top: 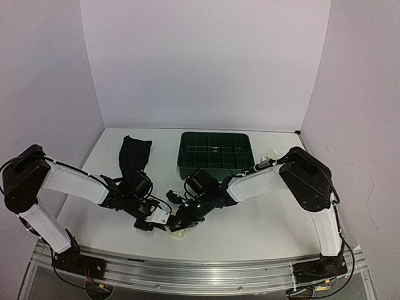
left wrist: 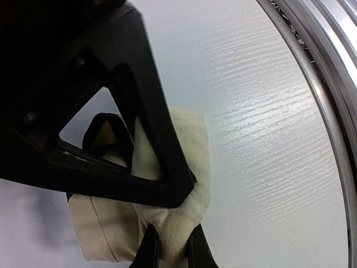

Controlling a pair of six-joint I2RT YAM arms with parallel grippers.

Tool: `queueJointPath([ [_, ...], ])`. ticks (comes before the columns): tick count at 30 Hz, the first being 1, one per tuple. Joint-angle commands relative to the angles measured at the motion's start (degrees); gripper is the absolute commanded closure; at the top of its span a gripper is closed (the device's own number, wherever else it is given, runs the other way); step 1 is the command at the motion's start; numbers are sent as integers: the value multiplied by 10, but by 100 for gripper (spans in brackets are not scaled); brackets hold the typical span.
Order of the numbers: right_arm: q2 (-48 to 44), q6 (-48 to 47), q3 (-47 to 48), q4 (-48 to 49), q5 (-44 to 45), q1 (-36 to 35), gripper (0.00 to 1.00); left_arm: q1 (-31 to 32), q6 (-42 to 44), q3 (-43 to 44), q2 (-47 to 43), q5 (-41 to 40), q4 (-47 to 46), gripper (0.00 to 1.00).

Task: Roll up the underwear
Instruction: Roll the underwear to the center of the board.

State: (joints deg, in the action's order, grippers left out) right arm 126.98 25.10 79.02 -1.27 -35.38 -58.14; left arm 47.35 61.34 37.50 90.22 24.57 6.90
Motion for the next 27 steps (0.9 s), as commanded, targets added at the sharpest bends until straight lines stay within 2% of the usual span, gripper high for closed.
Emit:
queueJointPath([
  [1, -4, -7, -25, -75, 80, -8, 80, -1, -42, 31, 10, -26, 14, 100],
  [3, -40, -27, -41, -72, 126, -8, 63, -2, -54, 34, 13, -23, 26, 100],
  [6, -109, -61, -79, -43, 203, -8, 51, -9, -71, 38, 15, 14, 50, 100],
  [7, -133, -74, -104, -9, 230, -8, 49, -12, -75, 43, 18, 27, 59, 100],
  [9, -186, -99, -153, 62, 265, -10, 29, -16, -84, 55, 30, 57, 86, 100],
  [11, -227, -153, -201, 126, 300, -21, 23, -22, -91, 68, 47, 68, 103, 100],
  [13, -250, -239, -234, 171, 330, -48, 22, -31, -94, 83, 68, 80, 119, 100],
  [15, -256, -365, -264, 220, 351, -81, 22, -44, -97, 101, 89, 96, 142, 100],
  [17, -242, -439, -272, 240, 372, -102, 22, -56, -100, 119, 109, 113, 167, 100],
  [22, -178, -547, -229, 240, 448, -122, 23, -64, -103, 152, 151, 128, 210, 100],
  [27, -126, -600, -188, 240, 484, -122, 25, -66, -104, 156, 164, 125, 212, 100],
])
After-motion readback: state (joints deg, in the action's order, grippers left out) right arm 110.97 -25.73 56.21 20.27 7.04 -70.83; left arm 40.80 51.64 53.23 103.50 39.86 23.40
